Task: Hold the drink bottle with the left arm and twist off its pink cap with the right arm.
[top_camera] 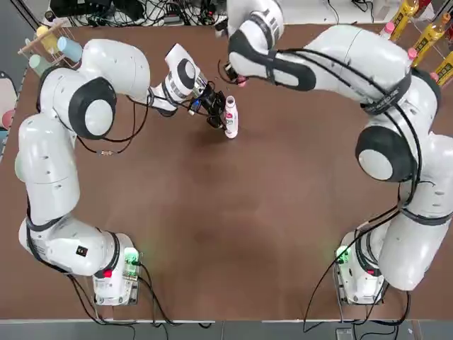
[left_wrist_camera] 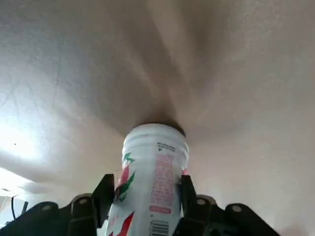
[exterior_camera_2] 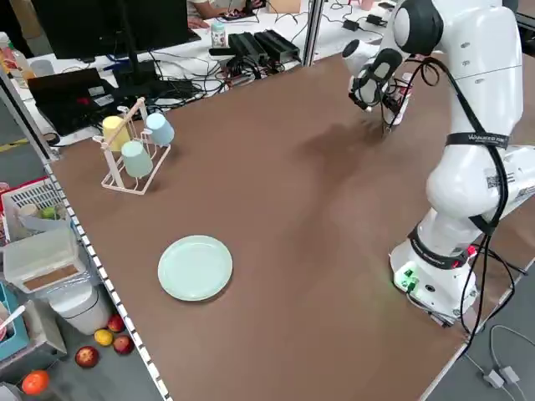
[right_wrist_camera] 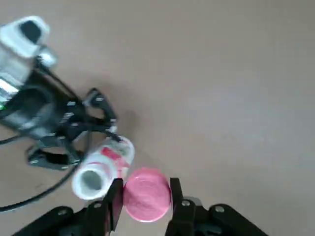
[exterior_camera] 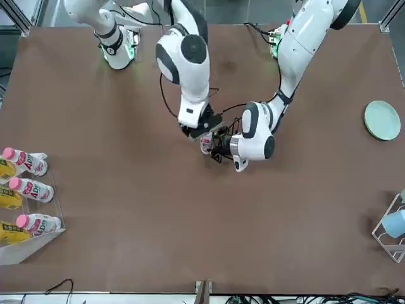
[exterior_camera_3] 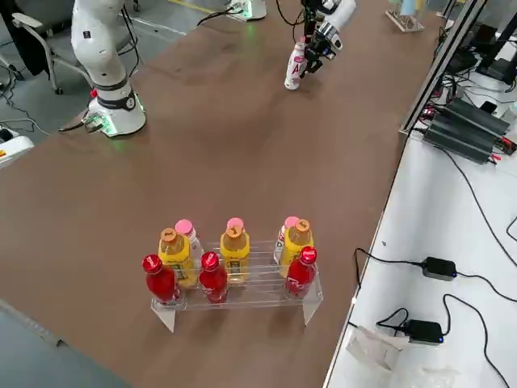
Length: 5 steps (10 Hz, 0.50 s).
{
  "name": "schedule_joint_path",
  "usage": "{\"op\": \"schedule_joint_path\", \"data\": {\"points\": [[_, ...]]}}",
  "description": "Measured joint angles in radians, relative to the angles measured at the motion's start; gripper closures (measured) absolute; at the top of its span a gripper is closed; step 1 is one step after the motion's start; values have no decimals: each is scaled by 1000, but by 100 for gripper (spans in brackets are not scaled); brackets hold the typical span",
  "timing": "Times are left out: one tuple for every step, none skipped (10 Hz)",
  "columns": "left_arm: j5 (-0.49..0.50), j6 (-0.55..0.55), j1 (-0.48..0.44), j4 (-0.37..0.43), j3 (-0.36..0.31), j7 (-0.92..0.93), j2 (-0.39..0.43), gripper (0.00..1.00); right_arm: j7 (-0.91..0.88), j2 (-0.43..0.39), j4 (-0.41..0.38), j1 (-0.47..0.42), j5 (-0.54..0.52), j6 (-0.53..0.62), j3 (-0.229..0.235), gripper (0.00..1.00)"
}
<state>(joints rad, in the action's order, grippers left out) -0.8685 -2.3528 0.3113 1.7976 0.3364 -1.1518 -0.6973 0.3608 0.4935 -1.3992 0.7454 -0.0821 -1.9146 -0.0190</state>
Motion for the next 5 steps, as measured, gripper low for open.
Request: {"op": "schedule_joint_path", "data": {"points": [[0,0,0,0,0,0,0,39,-39,-17,-42,-46,0,0,1,56],[0,0,0,0,0,0,0,38,-89,-33,-86,-93,0,-1,2,56],[1,3,0,1,0,0,-2,36,-130,-51,-137,-136,0,-12,2,56],[3,4,1,2,-1,-1,-3,35,-164,-66,-197,-172,0,-52,2,56],[7,5,1,4,-2,-3,-6,29,-185,-81,-264,-197,0,-104,2,56]]}}
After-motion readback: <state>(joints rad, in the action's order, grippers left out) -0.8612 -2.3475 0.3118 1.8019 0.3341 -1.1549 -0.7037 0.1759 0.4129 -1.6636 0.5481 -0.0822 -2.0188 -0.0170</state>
